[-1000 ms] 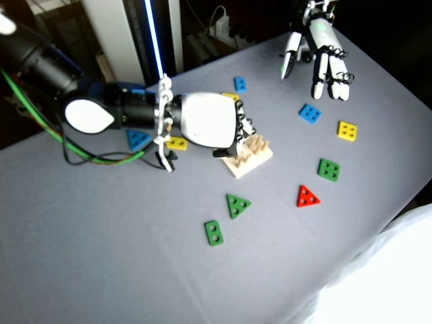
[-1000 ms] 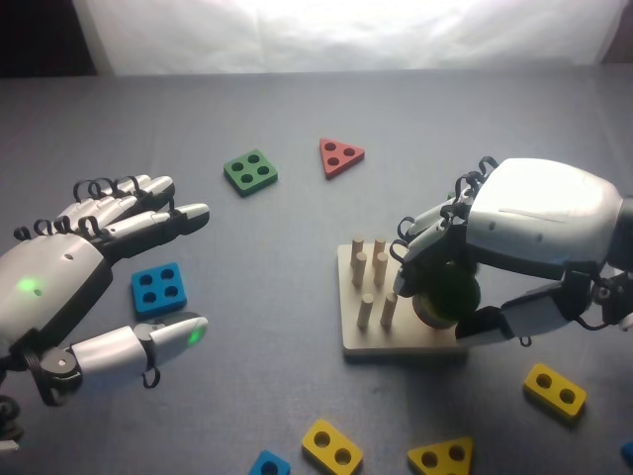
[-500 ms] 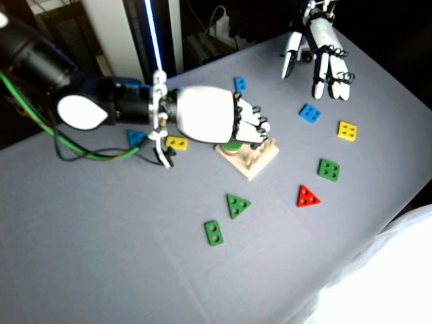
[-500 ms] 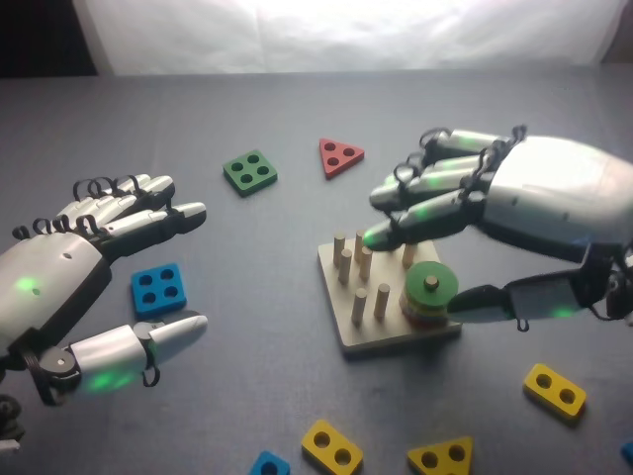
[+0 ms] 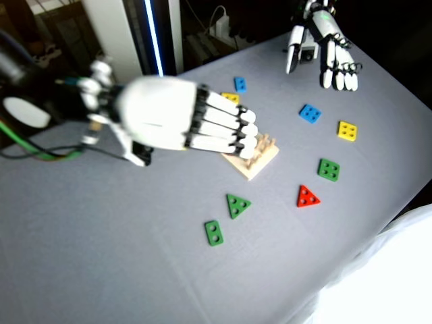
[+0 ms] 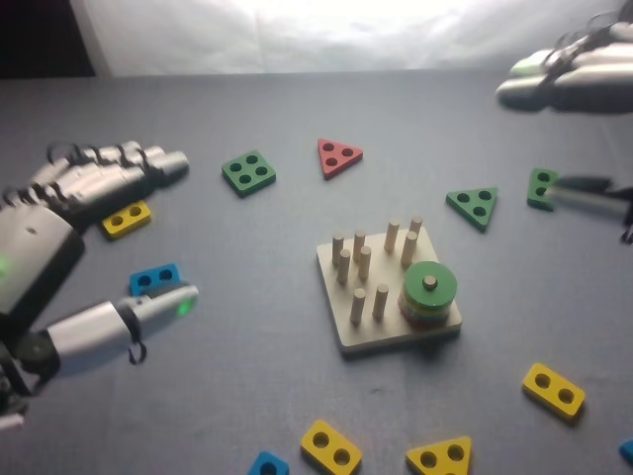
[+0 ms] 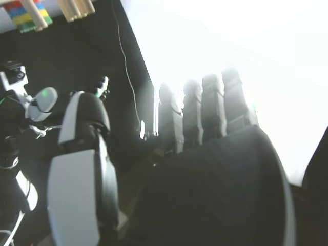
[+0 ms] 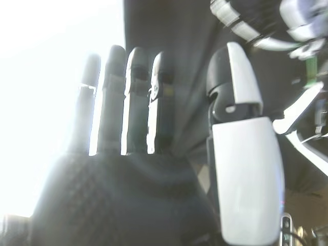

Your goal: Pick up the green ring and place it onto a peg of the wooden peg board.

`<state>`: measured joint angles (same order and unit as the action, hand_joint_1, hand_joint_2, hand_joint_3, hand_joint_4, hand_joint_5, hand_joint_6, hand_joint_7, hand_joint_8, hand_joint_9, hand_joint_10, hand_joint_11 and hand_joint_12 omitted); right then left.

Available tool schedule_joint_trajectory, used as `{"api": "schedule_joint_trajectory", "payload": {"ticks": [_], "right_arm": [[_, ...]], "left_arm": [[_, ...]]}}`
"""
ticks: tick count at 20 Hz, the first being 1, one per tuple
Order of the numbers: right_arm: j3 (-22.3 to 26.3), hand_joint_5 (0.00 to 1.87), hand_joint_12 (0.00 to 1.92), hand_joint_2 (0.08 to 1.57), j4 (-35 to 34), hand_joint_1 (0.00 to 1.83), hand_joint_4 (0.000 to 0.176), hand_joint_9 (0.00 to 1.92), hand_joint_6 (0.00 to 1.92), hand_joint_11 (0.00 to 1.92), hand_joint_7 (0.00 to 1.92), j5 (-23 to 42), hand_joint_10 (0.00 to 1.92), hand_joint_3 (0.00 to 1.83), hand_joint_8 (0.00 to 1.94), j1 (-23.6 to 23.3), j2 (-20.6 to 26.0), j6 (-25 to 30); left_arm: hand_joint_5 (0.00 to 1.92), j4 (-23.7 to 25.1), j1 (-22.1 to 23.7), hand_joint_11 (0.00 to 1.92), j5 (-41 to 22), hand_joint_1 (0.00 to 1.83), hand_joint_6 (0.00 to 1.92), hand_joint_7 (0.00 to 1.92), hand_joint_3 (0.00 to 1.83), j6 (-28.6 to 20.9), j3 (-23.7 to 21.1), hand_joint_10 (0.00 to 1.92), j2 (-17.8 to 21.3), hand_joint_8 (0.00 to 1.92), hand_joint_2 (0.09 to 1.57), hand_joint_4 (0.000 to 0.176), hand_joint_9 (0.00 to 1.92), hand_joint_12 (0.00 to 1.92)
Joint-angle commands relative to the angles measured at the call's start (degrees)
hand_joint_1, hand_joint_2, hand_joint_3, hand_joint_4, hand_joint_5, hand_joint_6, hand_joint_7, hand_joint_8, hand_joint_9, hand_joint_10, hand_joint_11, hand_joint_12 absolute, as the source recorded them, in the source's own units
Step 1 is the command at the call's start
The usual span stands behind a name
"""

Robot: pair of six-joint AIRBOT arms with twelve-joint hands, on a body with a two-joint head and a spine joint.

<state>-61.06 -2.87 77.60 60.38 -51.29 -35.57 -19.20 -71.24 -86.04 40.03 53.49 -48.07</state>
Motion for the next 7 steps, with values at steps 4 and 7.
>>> {"api": "schedule_joint_trajectory", "payload": {"ticks": [4, 7], "right_arm": [[2.03, 0.48, 0.53, 1.23, -6.33, 0.88, 0.0, 0.73, 0.0, 0.55, 0.65, 20.17, 0.0, 0.0, 0.0, 3.49, 1.45, -1.58], [3.26, 0.16, 0.37, 1.35, -8.48, 0.88, 0.0, 0.53, 0.0, 0.37, 0.42, 23.38, 0.0, 0.01, 0.0, 4.9, 2.59, -2.41]], "left_arm": [[0.18, 0.87, 0.55, 0.0, -13.28, 0.53, 0.0, 0.33, 0.01, -0.34, -0.7, 0.0, 1.0, 0.01, 1.15, 0.0, 0.31, 0.88], [0.16, 1.14, 0.59, 0.0, -13.34, 0.37, 0.0, 0.34, 0.01, -0.55, -0.83, 0.01, 1.14, 0.0, 1.19, 0.0, 0.32, 0.91]]}}
